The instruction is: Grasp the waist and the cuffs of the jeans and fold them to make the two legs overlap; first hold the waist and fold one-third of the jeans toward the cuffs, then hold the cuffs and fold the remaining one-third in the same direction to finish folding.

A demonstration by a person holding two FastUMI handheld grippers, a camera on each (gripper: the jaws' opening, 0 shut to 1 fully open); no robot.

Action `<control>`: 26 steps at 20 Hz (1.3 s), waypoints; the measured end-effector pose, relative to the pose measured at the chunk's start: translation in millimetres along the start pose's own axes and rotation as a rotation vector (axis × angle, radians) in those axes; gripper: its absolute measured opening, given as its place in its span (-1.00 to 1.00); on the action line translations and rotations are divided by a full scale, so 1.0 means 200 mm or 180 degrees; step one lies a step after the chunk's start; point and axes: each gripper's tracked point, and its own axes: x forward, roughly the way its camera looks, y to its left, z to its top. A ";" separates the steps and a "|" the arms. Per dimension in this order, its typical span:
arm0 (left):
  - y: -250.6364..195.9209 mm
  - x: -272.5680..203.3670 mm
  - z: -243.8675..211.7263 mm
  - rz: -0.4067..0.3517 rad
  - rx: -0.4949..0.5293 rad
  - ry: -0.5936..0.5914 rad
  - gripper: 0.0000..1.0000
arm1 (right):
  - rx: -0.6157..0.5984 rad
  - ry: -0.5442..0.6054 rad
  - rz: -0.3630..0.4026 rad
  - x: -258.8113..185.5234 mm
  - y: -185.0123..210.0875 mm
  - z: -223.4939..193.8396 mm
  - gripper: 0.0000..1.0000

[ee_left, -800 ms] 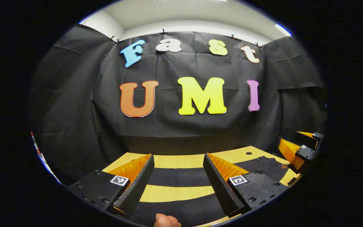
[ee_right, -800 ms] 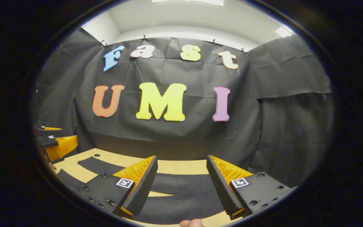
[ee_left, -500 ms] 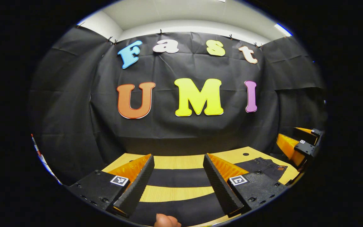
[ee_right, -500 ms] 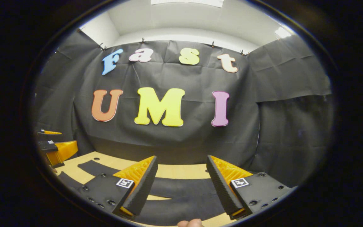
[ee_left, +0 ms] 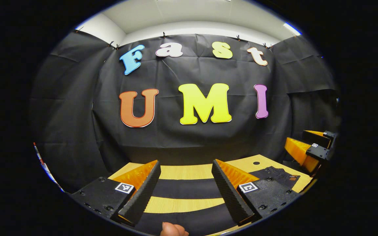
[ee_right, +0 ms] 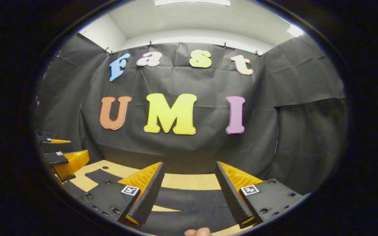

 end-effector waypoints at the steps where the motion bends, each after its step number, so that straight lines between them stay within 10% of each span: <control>1: 0.02 0.00 -0.01 -0.0008 -0.0027 0.0029 0.87 | -0.0009 0.0003 -0.0024 0.00 0.02 0.00 0.87; 8: 0.21 -0.04 -0.11 0.0049 -0.0455 0.0301 0.99 | -0.0047 0.0156 0.0069 0.02 0.13 -0.09 0.89; 13: 0.54 -0.32 -0.56 0.0665 -0.1153 0.1232 1.00 | -0.0178 0.0309 0.0149 0.02 0.13 -0.19 0.89; 21: 0.90 -0.81 -1.12 0.1809 -0.3278 0.2260 0.99 | -0.0209 0.0407 0.0176 0.01 0.12 -0.24 0.92; 26: 0.97 -0.89 -1.27 0.2178 -0.4038 0.2377 0.98 | -0.0239 0.0404 0.0124 0.01 0.11 -0.22 0.89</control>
